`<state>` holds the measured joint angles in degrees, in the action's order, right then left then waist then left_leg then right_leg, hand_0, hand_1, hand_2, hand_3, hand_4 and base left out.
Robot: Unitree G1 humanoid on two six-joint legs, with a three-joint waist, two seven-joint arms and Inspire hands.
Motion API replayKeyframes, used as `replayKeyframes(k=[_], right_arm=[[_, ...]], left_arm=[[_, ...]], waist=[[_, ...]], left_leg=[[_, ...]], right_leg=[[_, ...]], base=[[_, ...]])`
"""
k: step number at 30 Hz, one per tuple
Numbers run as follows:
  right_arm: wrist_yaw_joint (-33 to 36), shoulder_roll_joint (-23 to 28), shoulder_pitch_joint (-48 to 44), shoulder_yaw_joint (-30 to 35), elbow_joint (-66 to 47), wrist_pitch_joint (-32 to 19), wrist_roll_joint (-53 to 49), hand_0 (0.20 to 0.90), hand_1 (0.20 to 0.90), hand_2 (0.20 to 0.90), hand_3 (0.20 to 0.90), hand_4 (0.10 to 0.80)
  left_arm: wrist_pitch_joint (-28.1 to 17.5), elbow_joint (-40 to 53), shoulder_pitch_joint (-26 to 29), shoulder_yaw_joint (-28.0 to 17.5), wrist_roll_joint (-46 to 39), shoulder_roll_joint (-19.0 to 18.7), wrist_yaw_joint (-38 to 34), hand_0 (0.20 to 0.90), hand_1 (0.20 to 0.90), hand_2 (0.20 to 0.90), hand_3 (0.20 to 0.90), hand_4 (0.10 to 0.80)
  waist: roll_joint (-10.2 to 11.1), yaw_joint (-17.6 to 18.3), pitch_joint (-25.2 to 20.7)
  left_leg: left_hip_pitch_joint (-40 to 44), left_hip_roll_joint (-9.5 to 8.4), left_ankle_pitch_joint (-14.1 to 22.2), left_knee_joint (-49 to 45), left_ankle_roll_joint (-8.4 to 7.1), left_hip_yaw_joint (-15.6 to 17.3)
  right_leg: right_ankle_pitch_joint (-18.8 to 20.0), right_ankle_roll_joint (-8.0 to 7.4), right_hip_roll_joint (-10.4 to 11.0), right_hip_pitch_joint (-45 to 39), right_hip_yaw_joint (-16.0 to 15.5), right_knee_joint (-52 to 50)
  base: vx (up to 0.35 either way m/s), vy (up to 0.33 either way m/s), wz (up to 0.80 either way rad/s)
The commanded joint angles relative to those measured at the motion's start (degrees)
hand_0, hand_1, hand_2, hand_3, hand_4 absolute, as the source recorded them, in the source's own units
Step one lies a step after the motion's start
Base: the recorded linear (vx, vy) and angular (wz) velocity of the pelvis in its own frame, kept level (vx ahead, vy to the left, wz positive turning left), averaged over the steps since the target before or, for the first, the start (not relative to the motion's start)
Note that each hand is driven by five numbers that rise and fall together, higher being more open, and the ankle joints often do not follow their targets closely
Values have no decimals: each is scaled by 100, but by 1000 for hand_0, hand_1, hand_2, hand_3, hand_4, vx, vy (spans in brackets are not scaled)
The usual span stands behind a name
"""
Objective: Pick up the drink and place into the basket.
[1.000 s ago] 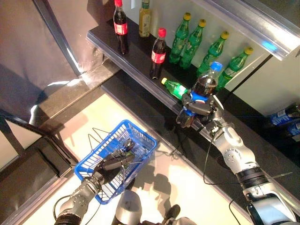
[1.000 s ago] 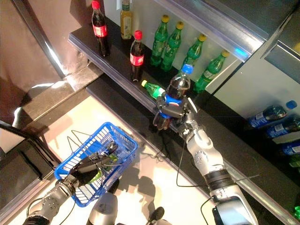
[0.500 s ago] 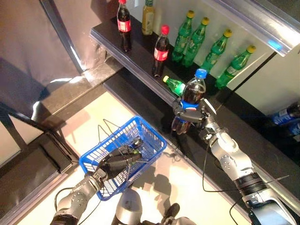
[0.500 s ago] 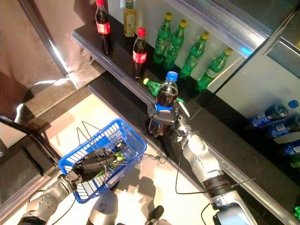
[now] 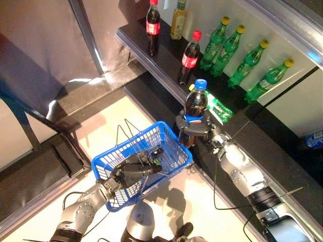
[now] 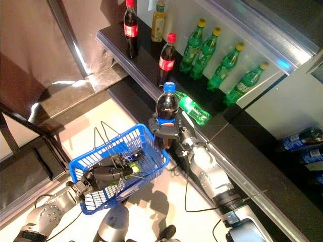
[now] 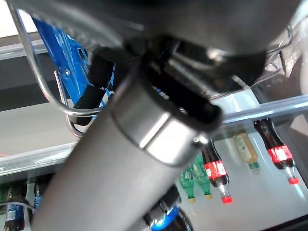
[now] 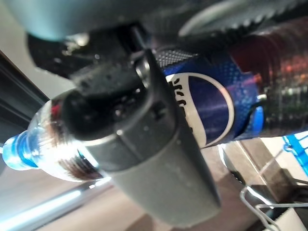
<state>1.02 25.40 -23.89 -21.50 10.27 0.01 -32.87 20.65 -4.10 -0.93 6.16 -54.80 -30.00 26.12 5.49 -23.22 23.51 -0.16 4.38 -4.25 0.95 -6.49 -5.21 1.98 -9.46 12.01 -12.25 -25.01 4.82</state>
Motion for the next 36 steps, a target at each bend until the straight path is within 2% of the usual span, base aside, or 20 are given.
replayKeyframes(k=[1, 18, 36], right_arm=[[80, -68, -129, -421, -662, -1207, 223, 300, 300, 300, 200, 100], [364, -68, -24, -921, -380, -1355, 988, 300, 300, 300, 200, 100], [435, -11, 44, -1357, 300, -1145, 1673, 300, 300, 300, 200, 100]], left_arm=[[-873, 1988, 427, 477, -1224, 294, 1619, 300, 300, 300, 200, 100], [-1037, 2619, 423, 758, -1403, 253, 1951, 300, 300, 300, 200, 100], [-1267, 3045, 553, 1000, -1631, 116, 2129, 300, 300, 300, 200, 100]], waist=[[-106, -56, -1897], [-125, -191, -1896], [-122, -259, -1891]], left_leg=[[76, 231, -59, 399, -60, 139], [-52, 181, -89, 405, -64, -43], [-88, 131, -88, 402, -76, -149]], right_leg=[[-362, -157, 302, 31, -159, -712], [-345, -166, 295, 52, -231, -675], [-359, -141, 277, 80, -247, -699]], base=[[6, -10, 9], [-1, -2, 1], [-4, 0, 2]])
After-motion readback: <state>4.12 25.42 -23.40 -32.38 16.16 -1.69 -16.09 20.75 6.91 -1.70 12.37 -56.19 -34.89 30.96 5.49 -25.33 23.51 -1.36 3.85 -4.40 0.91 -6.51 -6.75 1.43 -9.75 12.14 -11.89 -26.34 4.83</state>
